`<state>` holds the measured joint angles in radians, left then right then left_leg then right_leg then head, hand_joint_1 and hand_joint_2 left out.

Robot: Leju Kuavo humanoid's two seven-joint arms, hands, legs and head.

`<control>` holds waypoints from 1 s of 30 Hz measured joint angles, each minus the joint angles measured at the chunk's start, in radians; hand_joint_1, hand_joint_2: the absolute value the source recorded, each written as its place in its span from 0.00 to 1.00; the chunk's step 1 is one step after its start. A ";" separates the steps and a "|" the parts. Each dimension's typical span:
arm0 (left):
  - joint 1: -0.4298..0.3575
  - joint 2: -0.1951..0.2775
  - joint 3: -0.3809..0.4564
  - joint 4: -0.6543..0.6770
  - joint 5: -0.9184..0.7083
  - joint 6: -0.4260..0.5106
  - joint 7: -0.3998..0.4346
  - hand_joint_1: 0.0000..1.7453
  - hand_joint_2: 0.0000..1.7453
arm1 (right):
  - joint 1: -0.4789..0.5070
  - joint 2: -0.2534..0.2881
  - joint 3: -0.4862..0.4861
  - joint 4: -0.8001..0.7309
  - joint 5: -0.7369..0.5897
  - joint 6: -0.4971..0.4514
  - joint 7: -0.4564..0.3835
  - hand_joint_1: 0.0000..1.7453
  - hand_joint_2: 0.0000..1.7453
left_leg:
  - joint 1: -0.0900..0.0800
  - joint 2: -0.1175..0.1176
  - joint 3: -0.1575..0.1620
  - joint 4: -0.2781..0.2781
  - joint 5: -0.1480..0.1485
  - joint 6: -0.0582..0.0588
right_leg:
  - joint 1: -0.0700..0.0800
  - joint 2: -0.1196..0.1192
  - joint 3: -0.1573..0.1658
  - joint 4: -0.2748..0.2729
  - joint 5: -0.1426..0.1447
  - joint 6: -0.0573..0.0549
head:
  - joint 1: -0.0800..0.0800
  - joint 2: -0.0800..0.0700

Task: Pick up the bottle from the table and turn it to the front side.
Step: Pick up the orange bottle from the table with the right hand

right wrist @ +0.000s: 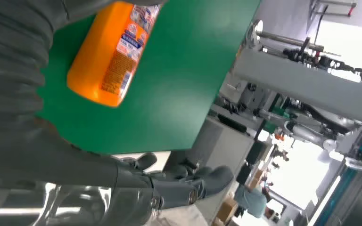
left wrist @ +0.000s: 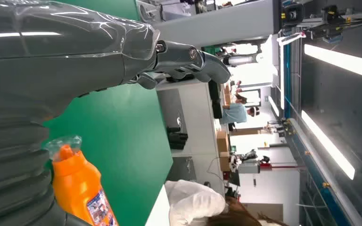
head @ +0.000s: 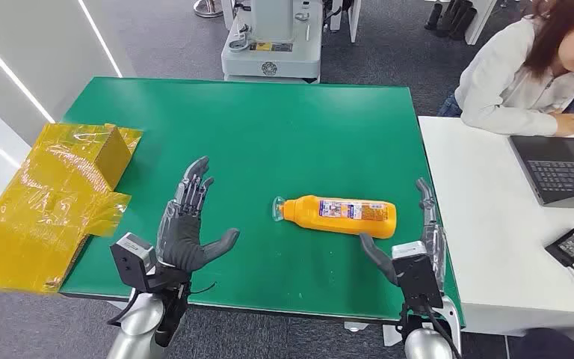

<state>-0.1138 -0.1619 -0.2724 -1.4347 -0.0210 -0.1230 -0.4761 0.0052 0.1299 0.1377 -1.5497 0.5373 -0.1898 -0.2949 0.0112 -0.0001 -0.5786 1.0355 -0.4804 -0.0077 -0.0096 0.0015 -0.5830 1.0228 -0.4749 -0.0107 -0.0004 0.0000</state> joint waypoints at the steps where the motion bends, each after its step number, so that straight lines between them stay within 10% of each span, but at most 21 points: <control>1: -0.004 0.000 -0.002 0.005 0.001 0.000 0.000 0.00 1.00 | -0.005 -0.002 0.003 0.006 -0.003 -0.001 0.002 0.00 1.00 | 0.000 0.000 0.000 0.000 0.000 0.000 | 0.000 0.000 0.000 0.000 0.000 0.000 | 0.000 0.000; 14: -0.075 0.003 -0.049 0.096 0.029 -0.003 -0.015 0.00 1.00 | -0.254 -0.074 0.139 0.314 0.094 0.194 0.158 0.00 1.00 | 0.000 0.000 0.000 0.000 0.001 0.000 | 0.000 0.000 0.000 0.000 0.001 0.000 | 0.000 0.000; 30: -0.092 0.021 -0.061 0.152 0.064 -0.003 -0.018 0.00 1.00 | -0.435 -0.198 0.269 0.602 0.145 0.215 0.207 0.00 1.00 | 0.000 -0.001 -0.001 0.001 0.001 0.000 | 0.000 0.000 0.000 0.000 0.002 0.000 | 0.000 0.000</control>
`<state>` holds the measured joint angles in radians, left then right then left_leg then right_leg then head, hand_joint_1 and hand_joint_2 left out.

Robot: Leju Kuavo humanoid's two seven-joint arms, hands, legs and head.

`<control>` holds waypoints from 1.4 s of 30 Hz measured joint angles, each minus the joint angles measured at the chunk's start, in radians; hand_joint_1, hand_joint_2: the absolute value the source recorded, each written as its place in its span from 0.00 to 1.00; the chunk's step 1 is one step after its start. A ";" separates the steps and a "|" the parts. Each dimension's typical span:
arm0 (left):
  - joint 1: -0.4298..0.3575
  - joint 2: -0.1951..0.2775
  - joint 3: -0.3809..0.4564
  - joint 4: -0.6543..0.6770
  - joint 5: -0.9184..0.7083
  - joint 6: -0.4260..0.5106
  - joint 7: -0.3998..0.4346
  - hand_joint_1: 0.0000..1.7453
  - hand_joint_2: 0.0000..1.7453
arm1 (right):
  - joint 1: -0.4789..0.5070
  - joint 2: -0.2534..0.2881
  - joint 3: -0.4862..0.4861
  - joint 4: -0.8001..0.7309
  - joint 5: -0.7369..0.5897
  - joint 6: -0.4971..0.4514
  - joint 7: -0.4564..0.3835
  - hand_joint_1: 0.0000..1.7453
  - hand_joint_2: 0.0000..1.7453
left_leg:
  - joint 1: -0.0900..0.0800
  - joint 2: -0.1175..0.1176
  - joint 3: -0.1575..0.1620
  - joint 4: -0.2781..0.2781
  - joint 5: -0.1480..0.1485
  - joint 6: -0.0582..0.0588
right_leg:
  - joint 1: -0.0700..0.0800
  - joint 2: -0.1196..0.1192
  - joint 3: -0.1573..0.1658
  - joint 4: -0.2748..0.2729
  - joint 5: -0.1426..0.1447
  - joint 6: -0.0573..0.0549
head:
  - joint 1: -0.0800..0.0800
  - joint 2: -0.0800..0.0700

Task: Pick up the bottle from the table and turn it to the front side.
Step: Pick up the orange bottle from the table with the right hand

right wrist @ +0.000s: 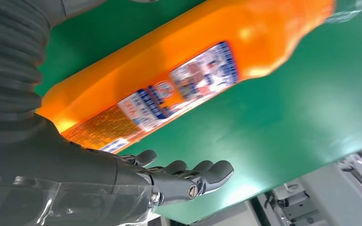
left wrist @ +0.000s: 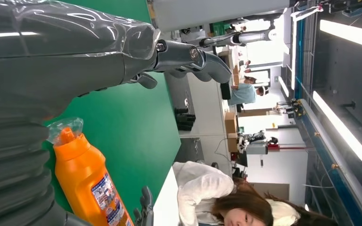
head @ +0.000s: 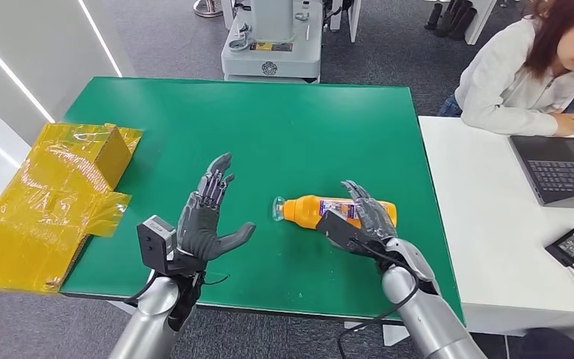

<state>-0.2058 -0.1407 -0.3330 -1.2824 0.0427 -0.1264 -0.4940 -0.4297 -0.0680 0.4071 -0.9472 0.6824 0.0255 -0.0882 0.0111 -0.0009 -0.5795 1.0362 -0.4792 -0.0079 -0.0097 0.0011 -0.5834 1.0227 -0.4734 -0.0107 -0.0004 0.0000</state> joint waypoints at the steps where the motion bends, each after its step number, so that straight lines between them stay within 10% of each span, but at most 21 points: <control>1: 0.000 0.001 0.000 0.001 0.002 0.002 0.000 0.00 1.00 | -0.004 -0.012 0.003 0.004 0.002 0.002 0.001 0.00 1.00 | 0.000 0.000 0.000 0.000 0.000 0.000 | 0.000 0.000 0.000 0.000 0.000 0.000 | 0.000 0.000; 25: 0.012 0.015 0.008 0.016 0.045 0.011 -0.001 0.00 1.00 | -0.051 -0.099 0.082 0.095 -0.019 0.031 -0.026 0.01 1.00 | 0.000 0.000 0.000 0.000 0.000 0.000 | 0.000 0.000 0.000 0.000 0.000 0.000 | 0.000 0.000; 27: 0.012 0.016 0.017 0.027 0.057 0.005 -0.004 0.00 1.00 | -0.062 -0.099 0.097 0.117 -0.019 0.031 -0.048 0.10 1.00 | 0.000 0.000 0.001 0.000 0.000 0.000 | 0.000 0.001 0.000 0.000 0.000 0.000 | 0.000 0.000; 31: 0.009 0.020 0.033 0.049 0.066 -0.006 -0.017 0.00 1.00 | -0.075 -0.099 0.138 0.149 -0.014 0.038 -0.084 0.68 1.00 | 0.000 0.001 0.002 0.000 0.000 0.000 | 0.000 0.001 0.001 0.000 0.000 0.000 | 0.000 0.000; 35: 0.003 0.020 0.051 0.066 0.082 -0.029 -0.016 0.00 1.00 | -0.083 -0.099 0.181 0.168 -0.012 0.042 -0.091 0.27 1.00 | 0.000 0.001 0.003 0.000 0.000 0.000 | 0.000 0.001 0.002 0.000 0.000 0.000 | 0.000 0.000; 42: -0.022 0.020 0.069 0.105 0.103 -0.052 -0.014 0.00 1.00 | -0.093 -0.099 0.243 0.171 0.002 0.066 -0.069 0.28 1.00 | 0.000 0.002 0.007 0.000 0.000 0.000 | 0.000 0.002 0.005 0.000 0.000 0.000 | 0.000 0.000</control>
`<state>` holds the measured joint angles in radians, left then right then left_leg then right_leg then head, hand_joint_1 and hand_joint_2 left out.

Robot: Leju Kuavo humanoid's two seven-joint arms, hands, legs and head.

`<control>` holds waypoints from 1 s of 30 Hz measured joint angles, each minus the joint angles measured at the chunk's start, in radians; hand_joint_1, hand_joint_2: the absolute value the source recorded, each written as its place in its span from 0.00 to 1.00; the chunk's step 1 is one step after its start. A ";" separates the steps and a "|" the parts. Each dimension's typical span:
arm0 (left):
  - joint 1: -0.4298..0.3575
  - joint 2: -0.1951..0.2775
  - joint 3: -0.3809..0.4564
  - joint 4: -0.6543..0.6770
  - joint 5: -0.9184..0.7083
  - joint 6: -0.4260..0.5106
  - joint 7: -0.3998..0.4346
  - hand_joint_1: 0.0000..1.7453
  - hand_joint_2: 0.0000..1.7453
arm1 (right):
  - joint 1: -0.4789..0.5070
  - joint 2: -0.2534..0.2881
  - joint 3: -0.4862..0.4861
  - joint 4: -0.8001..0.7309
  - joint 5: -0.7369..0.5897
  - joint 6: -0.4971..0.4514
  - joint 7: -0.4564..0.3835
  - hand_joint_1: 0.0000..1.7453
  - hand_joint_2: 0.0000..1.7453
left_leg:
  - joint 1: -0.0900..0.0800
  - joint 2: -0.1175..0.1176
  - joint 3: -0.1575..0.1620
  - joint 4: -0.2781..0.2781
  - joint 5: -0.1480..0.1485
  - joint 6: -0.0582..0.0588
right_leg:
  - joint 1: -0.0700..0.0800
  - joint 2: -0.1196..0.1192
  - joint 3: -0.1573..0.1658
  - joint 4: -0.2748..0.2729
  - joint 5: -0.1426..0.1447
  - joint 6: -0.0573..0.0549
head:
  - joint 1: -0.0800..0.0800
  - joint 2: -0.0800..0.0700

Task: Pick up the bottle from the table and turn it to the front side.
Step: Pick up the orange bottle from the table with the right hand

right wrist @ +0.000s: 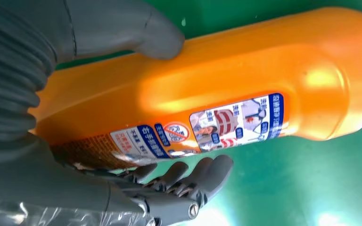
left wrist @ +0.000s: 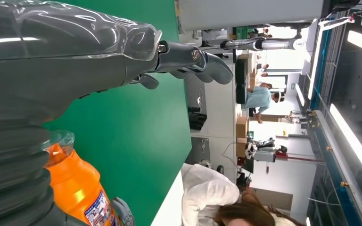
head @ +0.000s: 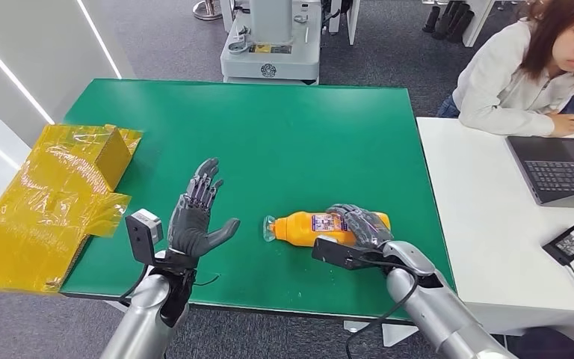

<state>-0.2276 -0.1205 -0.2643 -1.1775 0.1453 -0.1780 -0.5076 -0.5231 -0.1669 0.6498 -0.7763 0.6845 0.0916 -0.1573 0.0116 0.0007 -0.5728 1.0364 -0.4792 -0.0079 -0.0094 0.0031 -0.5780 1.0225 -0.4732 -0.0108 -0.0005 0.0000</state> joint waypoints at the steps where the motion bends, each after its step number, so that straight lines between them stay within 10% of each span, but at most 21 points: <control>1: -0.002 0.000 0.001 0.004 0.001 -0.001 0.000 0.00 1.00 | -0.001 0.000 0.006 -0.001 0.002 0.004 0.004 0.24 1.00 | 0.000 0.000 0.000 0.000 0.000 0.000 | 0.000 0.000 0.000 0.000 0.000 0.000 | 0.000 0.000; 15: -0.025 -0.002 0.002 0.034 0.029 -0.017 0.018 0.00 1.00 | -0.009 -0.013 0.045 -0.014 0.018 0.036 0.045 0.35 1.00 | 0.000 0.000 0.004 0.000 0.000 0.000 | 0.000 0.001 0.004 0.000 0.000 0.000 | 0.000 0.000; 19: -0.026 -0.002 0.002 0.037 0.030 -0.018 0.018 0.00 1.00 | -0.008 -0.014 0.045 -0.016 0.019 0.037 0.046 0.60 1.00 | 0.000 0.000 0.004 0.000 0.000 0.000 | 0.000 0.001 0.004 0.000 0.000 0.000 | 0.000 0.000; 23: -0.028 -0.002 0.002 0.038 0.040 -0.020 0.024 0.00 1.00 | -0.008 -0.015 0.047 -0.019 0.023 0.046 0.055 0.02 1.00 | 0.000 0.001 0.004 0.000 0.000 0.000 | 0.000 0.001 0.004 0.000 0.000 0.000 | 0.000 0.000; 30: -0.032 -0.013 0.002 0.038 0.069 -0.041 0.056 0.00 1.00 | -0.015 -0.038 0.063 -0.024 0.031 0.109 0.097 0.00 1.00 | 0.000 0.000 0.005 0.000 0.001 0.001 | 0.000 0.000 0.006 -0.001 0.001 0.001 | 0.000 0.000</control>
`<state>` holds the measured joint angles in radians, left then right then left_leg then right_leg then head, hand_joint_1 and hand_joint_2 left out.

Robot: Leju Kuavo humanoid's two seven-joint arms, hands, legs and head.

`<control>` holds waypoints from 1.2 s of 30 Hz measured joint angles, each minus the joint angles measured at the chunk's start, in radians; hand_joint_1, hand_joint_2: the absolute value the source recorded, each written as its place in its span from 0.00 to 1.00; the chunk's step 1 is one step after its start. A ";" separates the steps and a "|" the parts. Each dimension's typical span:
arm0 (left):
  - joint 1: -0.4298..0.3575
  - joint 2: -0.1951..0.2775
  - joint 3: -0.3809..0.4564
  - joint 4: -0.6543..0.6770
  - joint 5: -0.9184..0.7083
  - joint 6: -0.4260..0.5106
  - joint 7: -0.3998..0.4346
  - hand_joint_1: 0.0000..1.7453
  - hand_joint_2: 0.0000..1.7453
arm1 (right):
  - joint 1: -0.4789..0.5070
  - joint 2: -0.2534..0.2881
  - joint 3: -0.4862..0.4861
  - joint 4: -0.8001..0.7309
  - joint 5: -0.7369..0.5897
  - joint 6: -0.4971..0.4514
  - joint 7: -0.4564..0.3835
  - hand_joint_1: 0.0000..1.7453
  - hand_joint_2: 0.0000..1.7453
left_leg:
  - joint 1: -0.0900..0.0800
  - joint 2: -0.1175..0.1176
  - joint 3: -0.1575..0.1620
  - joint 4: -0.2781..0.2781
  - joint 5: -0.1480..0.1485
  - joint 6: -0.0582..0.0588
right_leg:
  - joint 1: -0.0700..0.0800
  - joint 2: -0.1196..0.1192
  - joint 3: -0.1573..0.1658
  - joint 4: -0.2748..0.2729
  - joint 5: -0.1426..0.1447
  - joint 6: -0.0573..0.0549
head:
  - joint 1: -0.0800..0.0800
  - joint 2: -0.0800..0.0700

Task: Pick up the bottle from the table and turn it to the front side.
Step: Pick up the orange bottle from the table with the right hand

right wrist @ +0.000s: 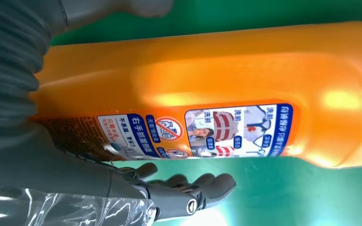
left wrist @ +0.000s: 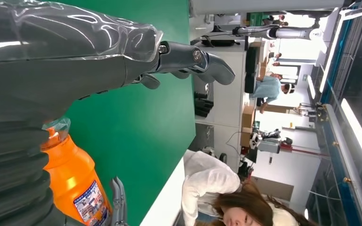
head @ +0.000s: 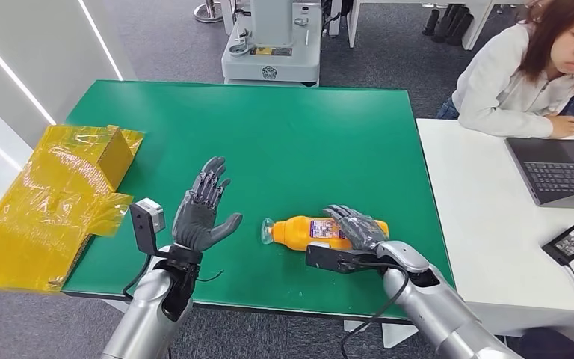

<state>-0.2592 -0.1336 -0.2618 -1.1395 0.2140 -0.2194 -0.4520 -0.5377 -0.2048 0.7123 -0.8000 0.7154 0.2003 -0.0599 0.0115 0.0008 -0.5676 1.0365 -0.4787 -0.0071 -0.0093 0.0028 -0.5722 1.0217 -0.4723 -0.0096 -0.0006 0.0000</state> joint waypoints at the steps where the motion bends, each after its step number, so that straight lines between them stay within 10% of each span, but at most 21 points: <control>1: 0.000 -0.002 0.000 0.000 0.002 -0.001 0.002 0.00 1.00 | -0.002 -0.003 0.003 0.000 0.001 0.009 0.008 0.00 1.00 | 0.000 0.000 0.000 0.000 0.000 0.000 | 0.000 -0.001 0.001 0.000 0.000 0.000 | 0.000 0.000; 33: 0.015 -0.010 0.014 -0.001 0.037 0.004 0.018 0.00 1.00 | -0.010 -0.007 0.011 -0.004 0.062 0.070 0.126 0.00 1.00 | 0.000 -0.003 0.003 0.000 0.002 0.004 | 0.000 -0.003 0.009 -0.007 0.004 0.006 | 0.000 0.000; 36: 0.024 -0.009 0.015 -0.002 0.043 0.010 0.019 0.00 1.00 | -0.012 -0.011 0.011 -0.005 0.061 0.075 0.139 0.75 1.00 | 0.000 -0.003 0.003 0.000 0.002 0.004 | 0.000 -0.003 0.009 -0.008 0.004 0.006 | 0.000 0.000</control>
<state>-0.2353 -0.1431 -0.2472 -1.1419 0.2571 -0.2097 -0.4332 -0.5494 -0.2160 0.7233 -0.8046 0.7765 0.2754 0.0790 0.0115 -0.0023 -0.5647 1.0366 -0.4763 -0.0028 -0.0092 -0.0007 -0.5632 1.0141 -0.4686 -0.0034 -0.0004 0.0000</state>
